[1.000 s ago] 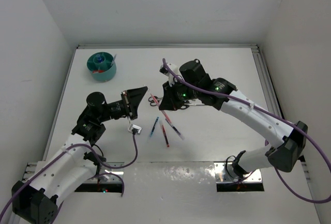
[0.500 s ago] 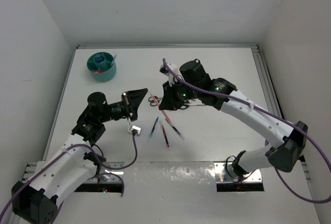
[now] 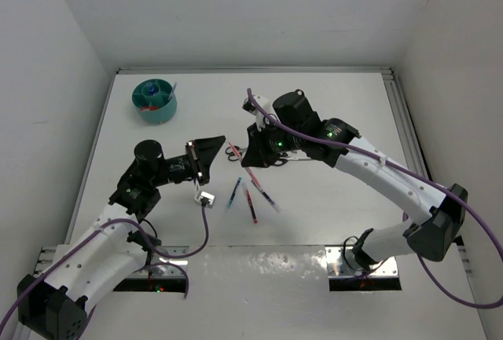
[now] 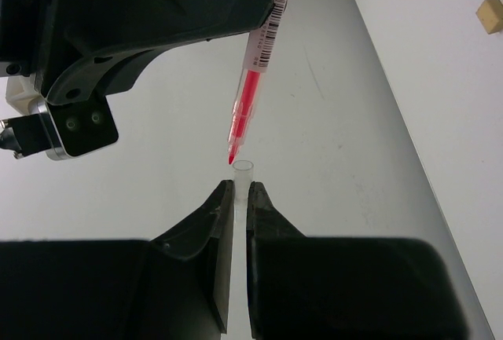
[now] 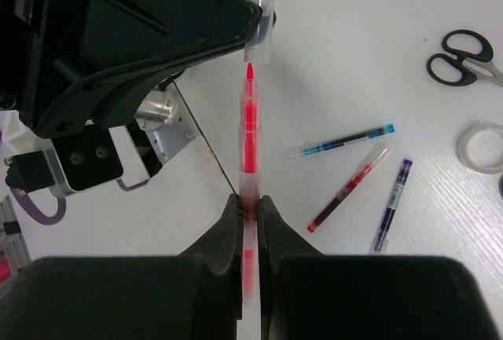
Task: Sort the stationery into containers
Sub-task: Close the pen cap on the pen.
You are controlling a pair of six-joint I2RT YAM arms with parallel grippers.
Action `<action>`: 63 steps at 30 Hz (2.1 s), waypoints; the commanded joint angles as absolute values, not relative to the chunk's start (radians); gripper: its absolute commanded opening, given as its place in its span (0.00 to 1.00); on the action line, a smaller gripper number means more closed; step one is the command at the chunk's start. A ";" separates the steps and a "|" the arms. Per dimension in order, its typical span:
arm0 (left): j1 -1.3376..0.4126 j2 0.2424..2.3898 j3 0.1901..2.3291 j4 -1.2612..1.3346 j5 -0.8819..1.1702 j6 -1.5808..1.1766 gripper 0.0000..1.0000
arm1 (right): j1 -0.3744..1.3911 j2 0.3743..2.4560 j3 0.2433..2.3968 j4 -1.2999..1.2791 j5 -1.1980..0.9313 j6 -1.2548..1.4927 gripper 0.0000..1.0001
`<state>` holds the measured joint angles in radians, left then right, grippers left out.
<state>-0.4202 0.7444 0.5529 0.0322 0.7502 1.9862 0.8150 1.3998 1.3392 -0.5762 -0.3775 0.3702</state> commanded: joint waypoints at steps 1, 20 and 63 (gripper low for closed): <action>-0.431 0.744 0.561 0.049 0.765 2.180 0.00 | 0.822 1.394 1.361 -0.537 -0.382 0.376 0.00; -0.431 0.747 0.555 0.084 0.764 2.160 0.00 | 0.821 1.404 1.370 -0.540 -0.382 0.373 0.00; -0.400 0.793 0.574 -0.233 1.000 2.620 0.00 | 0.815 1.505 1.490 -0.578 -0.574 0.370 0.00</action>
<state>-0.4057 0.7734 0.5396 -0.0883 0.8661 1.9938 0.8097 1.5192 1.4330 -0.6678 -0.4656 0.3683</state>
